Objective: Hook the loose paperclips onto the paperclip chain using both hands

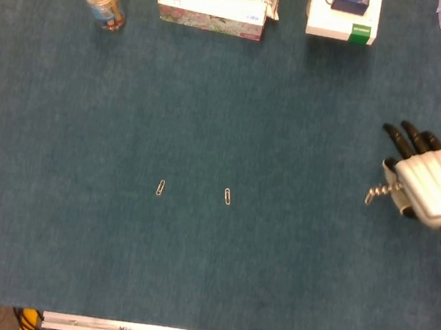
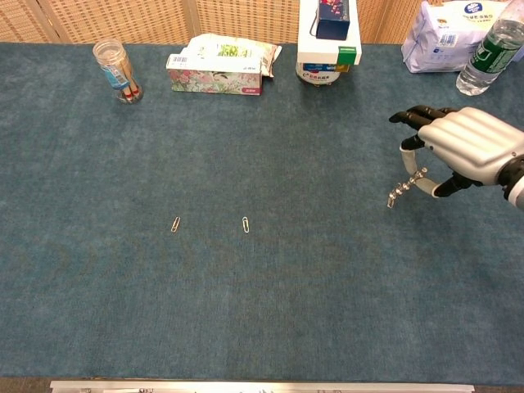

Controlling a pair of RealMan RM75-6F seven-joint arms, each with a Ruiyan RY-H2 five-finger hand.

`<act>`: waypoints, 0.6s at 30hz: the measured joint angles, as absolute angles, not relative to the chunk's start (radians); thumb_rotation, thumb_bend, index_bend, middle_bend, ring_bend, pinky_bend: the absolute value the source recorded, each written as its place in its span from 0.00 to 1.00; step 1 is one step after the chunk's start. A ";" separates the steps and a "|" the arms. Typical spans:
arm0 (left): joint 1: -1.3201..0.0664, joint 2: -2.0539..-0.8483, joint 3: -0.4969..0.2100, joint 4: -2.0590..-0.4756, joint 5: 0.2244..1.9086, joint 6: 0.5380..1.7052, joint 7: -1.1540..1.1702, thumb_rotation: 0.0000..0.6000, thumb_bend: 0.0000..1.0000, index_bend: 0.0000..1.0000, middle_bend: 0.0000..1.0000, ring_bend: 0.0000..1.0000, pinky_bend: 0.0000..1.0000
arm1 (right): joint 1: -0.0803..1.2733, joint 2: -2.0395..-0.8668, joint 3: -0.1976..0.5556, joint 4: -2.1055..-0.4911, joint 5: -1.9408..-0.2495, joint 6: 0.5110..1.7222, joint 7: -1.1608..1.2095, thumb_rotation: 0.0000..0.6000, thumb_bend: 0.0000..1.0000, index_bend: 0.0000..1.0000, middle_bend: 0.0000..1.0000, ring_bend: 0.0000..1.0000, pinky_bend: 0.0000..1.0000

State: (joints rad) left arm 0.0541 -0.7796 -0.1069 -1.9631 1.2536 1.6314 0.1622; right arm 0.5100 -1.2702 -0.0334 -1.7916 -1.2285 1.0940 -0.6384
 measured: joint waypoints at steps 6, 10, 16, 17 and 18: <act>0.052 -0.779 -0.104 -1.965 1.255 1.624 0.165 1.00 0.36 0.60 0.14 0.00 0.03 | 0.517 -1.263 0.015 -1.777 -1.219 1.124 -0.647 1.00 0.33 0.58 0.10 0.00 0.18; 0.050 -0.782 -0.105 -1.964 1.256 1.624 0.166 1.00 0.36 0.58 0.14 0.00 0.03 | 0.521 -1.273 0.034 -1.749 -1.174 1.131 -0.668 1.00 0.28 0.43 0.10 0.00 0.18; 0.049 -0.783 -0.105 -1.960 1.255 1.622 0.163 1.00 0.36 0.58 0.14 0.00 0.03 | 0.518 -1.291 0.051 -1.729 -1.118 1.147 -0.698 1.00 0.18 0.13 0.10 0.00 0.18; 0.048 -0.783 -0.105 -1.960 1.255 1.621 0.165 1.00 0.36 0.58 0.14 0.00 0.03 | 0.517 -1.290 0.051 -1.731 -1.119 1.151 -0.698 1.00 0.17 0.12 0.10 0.00 0.18; 0.047 -0.784 -0.105 -1.960 1.255 1.619 0.166 1.00 0.36 0.58 0.14 0.00 0.03 | 0.515 -1.289 0.052 -1.733 -1.122 1.157 -0.697 1.00 0.17 0.11 0.10 0.00 0.18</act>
State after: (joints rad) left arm 0.0471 -0.7836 -0.1045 -1.9604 1.2554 1.6187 0.1663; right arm 0.5148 -1.2891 0.0515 -1.7332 -1.1218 1.1570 -0.6974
